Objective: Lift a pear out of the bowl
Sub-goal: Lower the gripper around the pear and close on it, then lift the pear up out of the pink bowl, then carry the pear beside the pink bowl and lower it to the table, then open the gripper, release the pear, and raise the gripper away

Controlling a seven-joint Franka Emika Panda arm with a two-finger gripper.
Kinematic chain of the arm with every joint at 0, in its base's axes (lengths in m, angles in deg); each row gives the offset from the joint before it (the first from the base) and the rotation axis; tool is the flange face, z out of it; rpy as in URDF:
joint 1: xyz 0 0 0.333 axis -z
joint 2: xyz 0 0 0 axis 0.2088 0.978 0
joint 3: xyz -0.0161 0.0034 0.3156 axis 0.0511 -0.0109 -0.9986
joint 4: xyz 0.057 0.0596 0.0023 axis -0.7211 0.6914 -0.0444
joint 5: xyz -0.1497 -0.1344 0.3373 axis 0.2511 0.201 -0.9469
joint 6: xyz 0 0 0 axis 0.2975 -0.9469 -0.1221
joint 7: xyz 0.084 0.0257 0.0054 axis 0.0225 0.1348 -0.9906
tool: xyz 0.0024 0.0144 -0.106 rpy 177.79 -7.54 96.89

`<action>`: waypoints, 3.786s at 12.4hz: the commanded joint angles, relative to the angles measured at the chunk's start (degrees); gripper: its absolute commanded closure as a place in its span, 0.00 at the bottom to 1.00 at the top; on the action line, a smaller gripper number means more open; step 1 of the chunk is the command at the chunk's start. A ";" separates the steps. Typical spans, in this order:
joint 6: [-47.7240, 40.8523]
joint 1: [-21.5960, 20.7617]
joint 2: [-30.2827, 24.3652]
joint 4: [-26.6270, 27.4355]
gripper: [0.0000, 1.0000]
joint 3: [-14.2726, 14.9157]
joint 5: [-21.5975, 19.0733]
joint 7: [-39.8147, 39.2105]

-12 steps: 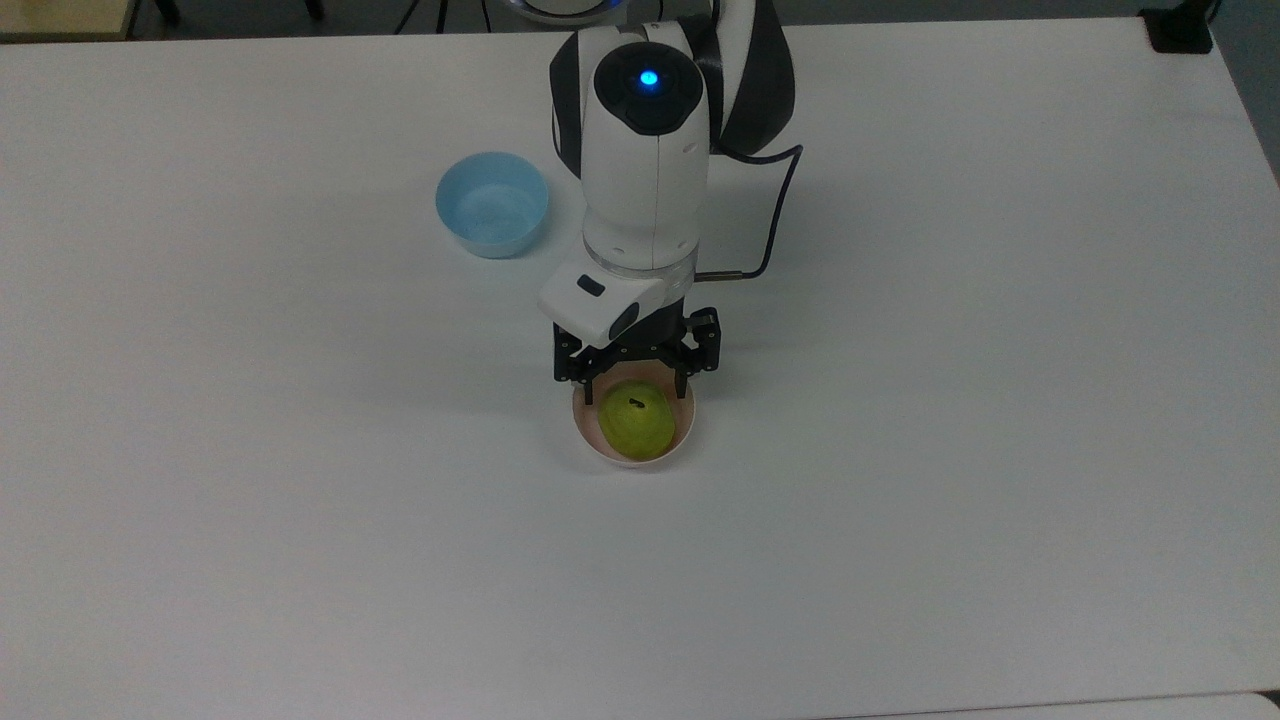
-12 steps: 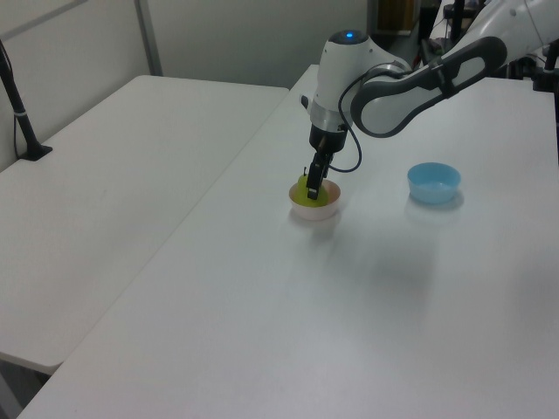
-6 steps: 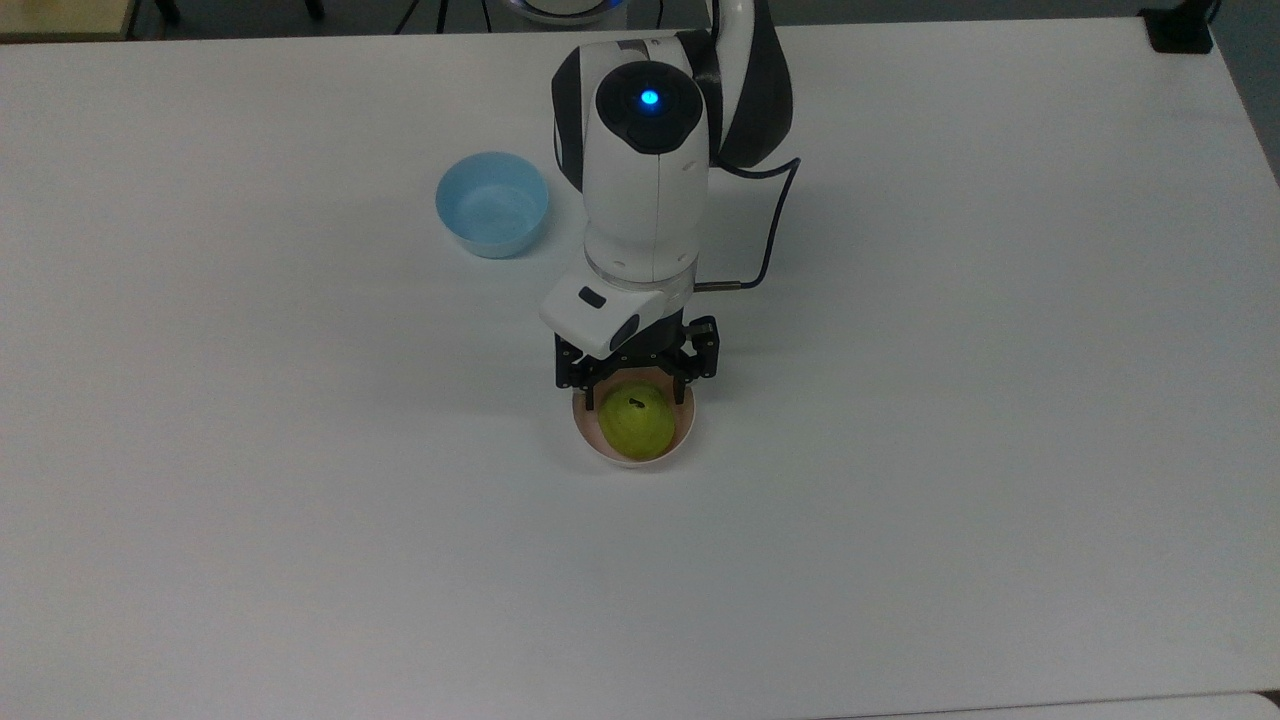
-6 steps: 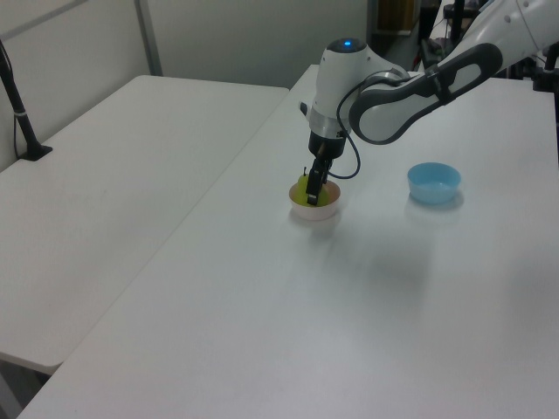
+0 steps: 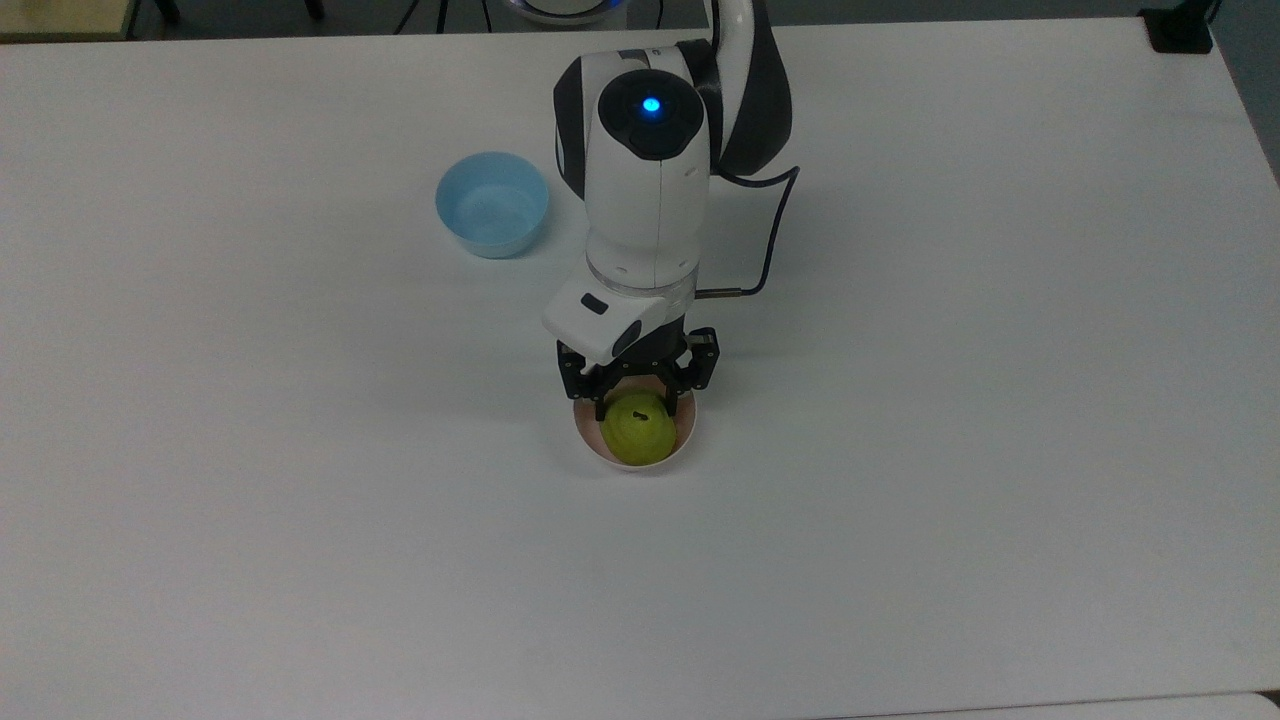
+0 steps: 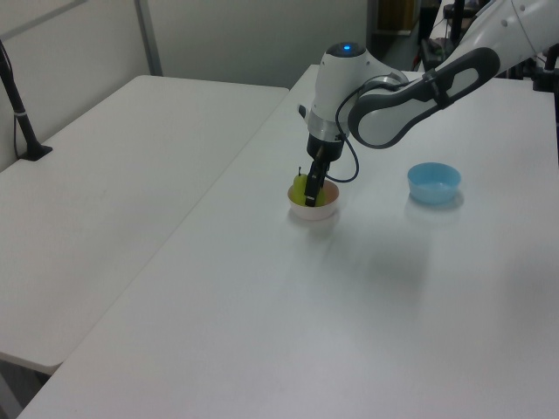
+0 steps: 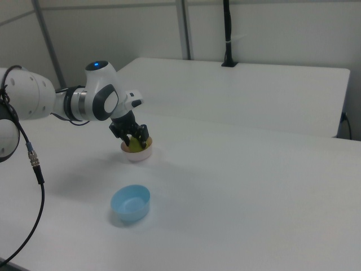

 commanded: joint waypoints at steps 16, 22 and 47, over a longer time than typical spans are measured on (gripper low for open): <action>-10.44 9.51 -12.78 -0.24 0.50 1.31 -0.07 -7.24; 0.18 11.98 -4.44 0.11 0.47 1.40 1.06 -8.41; -38.12 7.06 -29.38 1.87 0.00 1.14 0.19 -0.76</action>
